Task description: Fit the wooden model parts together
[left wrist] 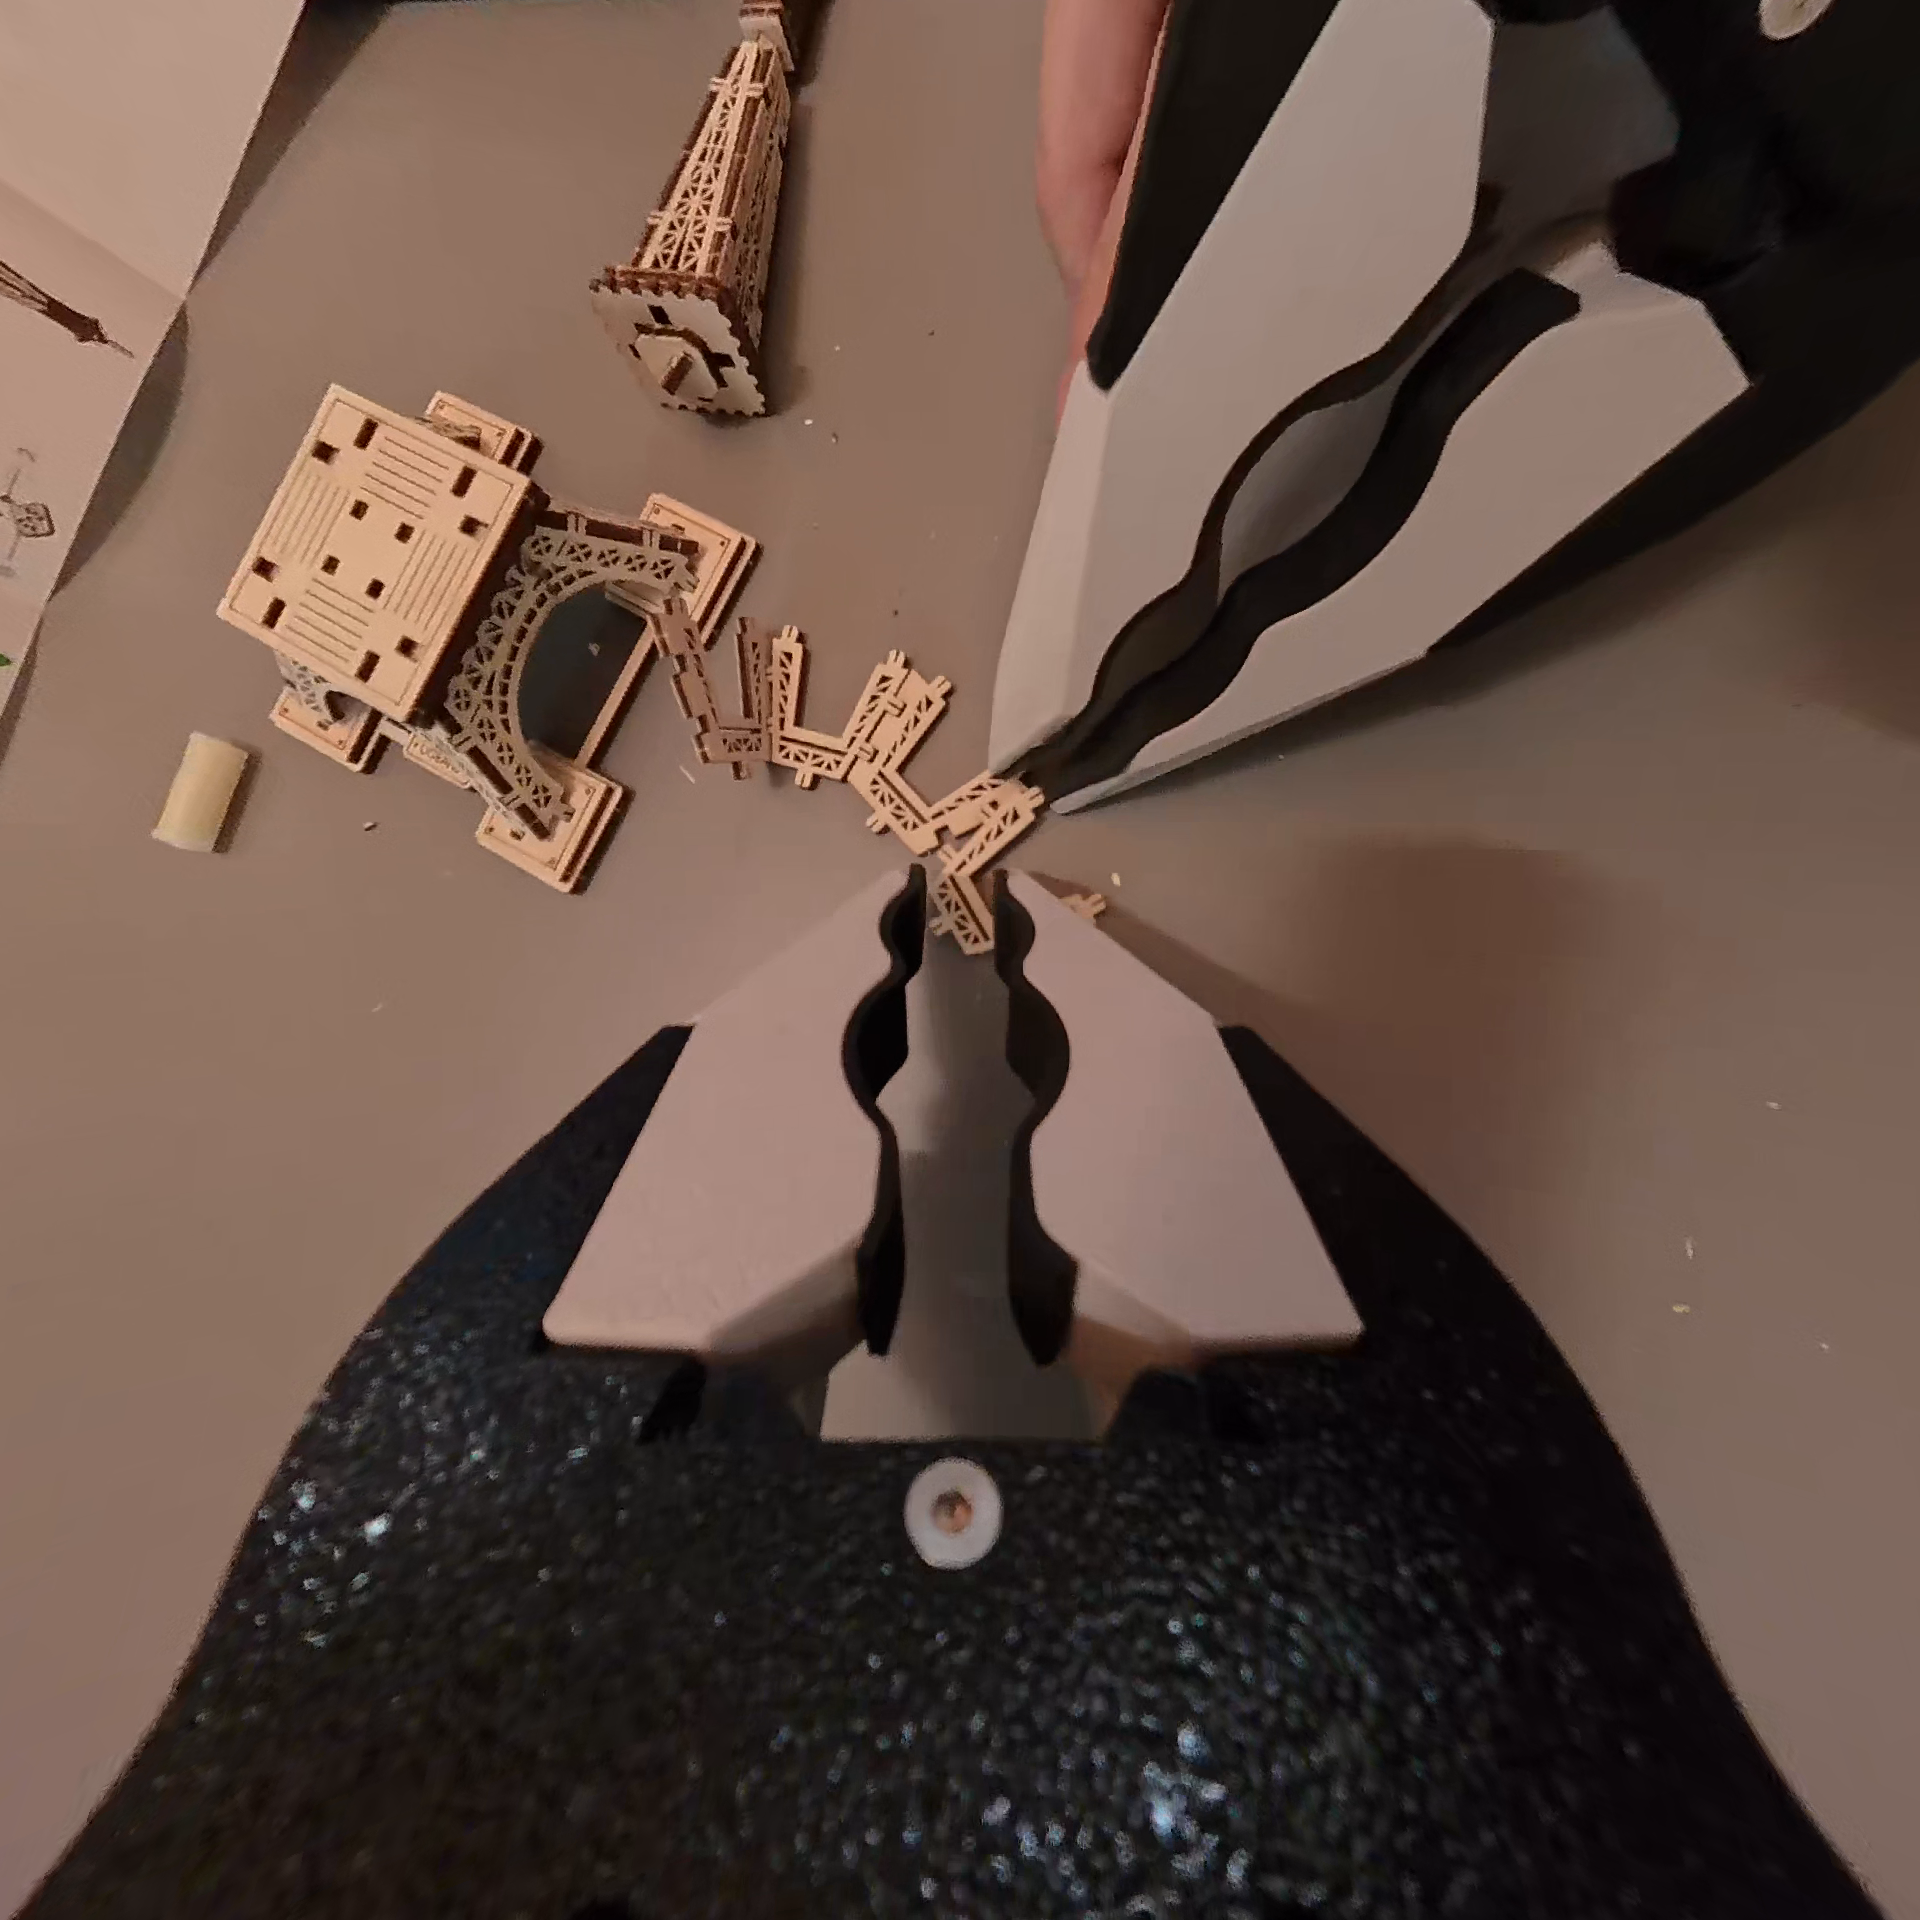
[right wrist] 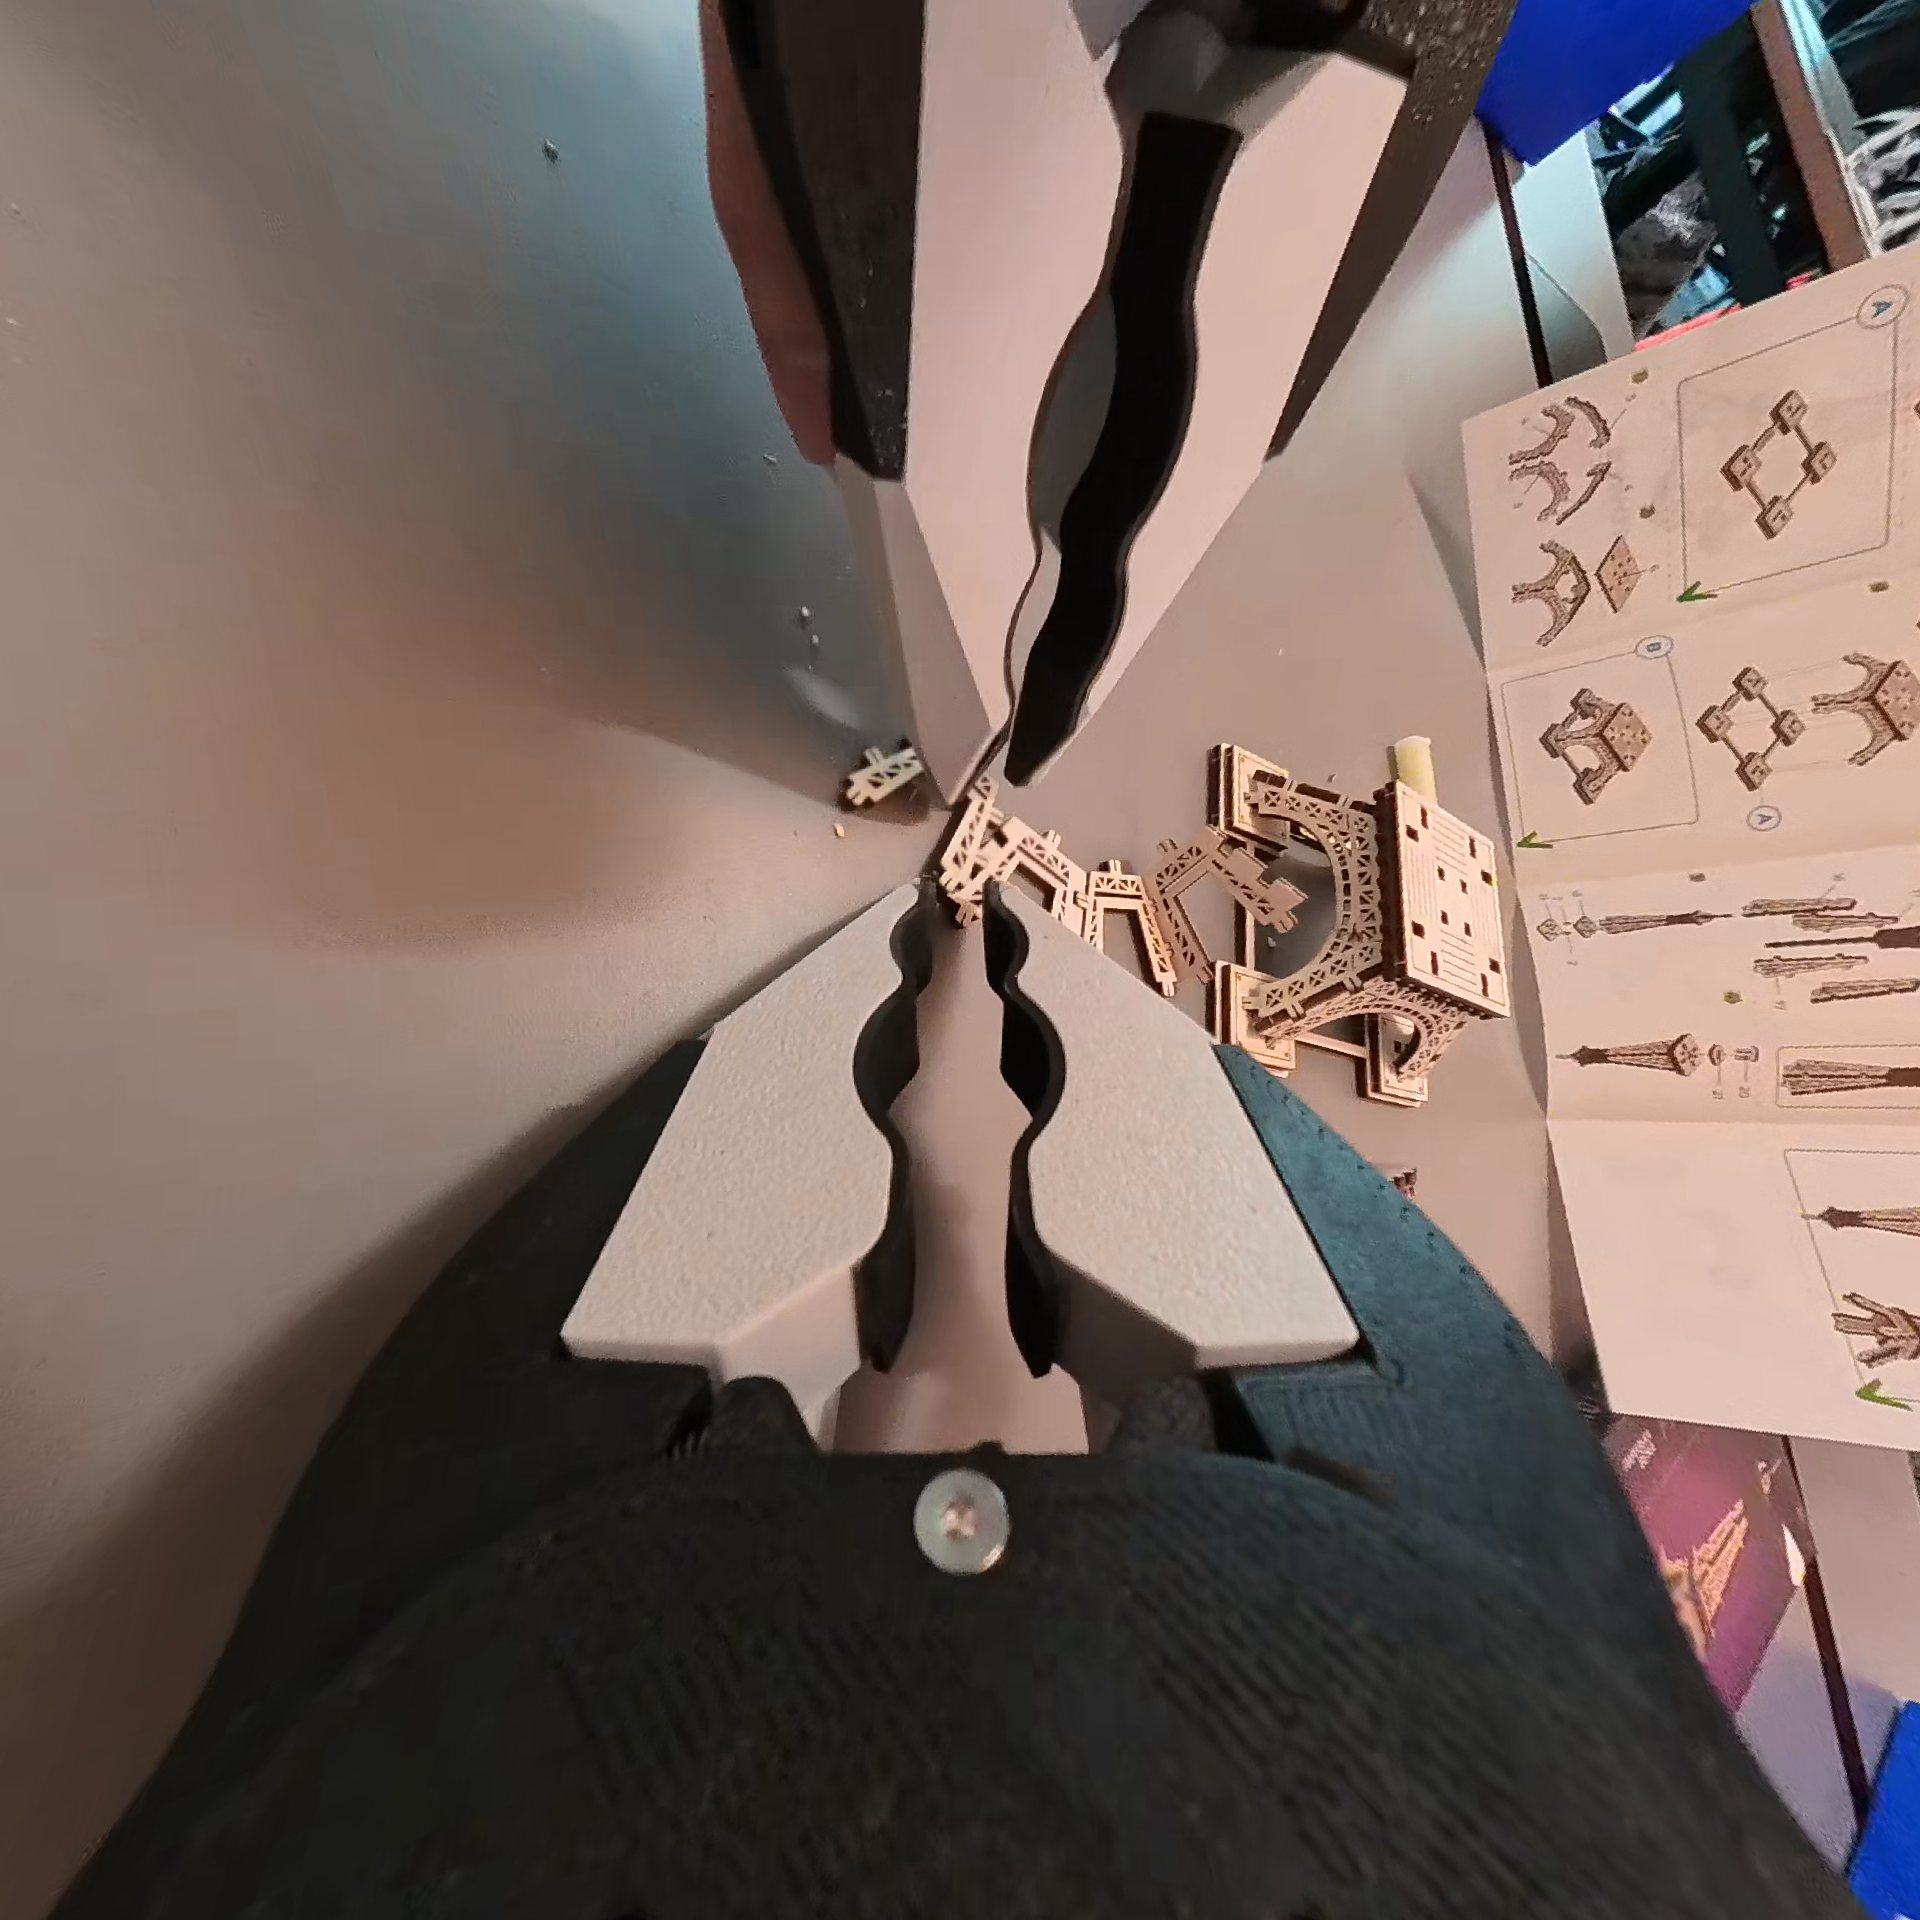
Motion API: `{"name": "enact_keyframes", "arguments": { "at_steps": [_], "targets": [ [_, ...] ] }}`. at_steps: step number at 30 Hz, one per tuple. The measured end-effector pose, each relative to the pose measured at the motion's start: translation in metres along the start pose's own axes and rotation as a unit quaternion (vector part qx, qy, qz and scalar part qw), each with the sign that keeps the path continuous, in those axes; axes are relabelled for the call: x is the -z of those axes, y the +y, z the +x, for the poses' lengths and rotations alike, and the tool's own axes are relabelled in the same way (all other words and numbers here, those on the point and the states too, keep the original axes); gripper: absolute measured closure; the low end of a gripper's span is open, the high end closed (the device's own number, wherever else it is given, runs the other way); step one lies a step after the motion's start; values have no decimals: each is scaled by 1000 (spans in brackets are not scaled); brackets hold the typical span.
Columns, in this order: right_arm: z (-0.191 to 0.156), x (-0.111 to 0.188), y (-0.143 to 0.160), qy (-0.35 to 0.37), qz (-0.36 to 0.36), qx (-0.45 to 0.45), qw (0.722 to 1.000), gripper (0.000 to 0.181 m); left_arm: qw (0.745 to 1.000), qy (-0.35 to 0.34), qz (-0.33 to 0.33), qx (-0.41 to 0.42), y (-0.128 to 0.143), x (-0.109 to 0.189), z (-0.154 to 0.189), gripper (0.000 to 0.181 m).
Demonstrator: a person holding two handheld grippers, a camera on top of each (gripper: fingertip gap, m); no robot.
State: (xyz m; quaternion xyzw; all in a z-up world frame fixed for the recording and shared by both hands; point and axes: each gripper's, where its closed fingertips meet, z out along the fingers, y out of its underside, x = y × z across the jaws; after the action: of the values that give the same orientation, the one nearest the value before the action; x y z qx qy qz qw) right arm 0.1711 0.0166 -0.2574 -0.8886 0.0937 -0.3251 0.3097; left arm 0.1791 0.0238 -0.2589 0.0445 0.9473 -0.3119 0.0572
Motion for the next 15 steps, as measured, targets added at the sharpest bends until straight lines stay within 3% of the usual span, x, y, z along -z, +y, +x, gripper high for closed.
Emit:
{"name": "enact_keyframes", "arguments": {
  "at_steps": [1,5,15],
  "targets": [
    [0,0,0,0,0,-1,1000,175,1000,0,-5,-2,0,-1,0,172],
    [-1,-1,0,-1,1,3,1000,177,1000,-2,-15,-21,0,-3,0,181],
    [-3,0,0,-6,4,13,1000,181,989,2,10,-148,-2,-5,-3,181]
  ]
}}
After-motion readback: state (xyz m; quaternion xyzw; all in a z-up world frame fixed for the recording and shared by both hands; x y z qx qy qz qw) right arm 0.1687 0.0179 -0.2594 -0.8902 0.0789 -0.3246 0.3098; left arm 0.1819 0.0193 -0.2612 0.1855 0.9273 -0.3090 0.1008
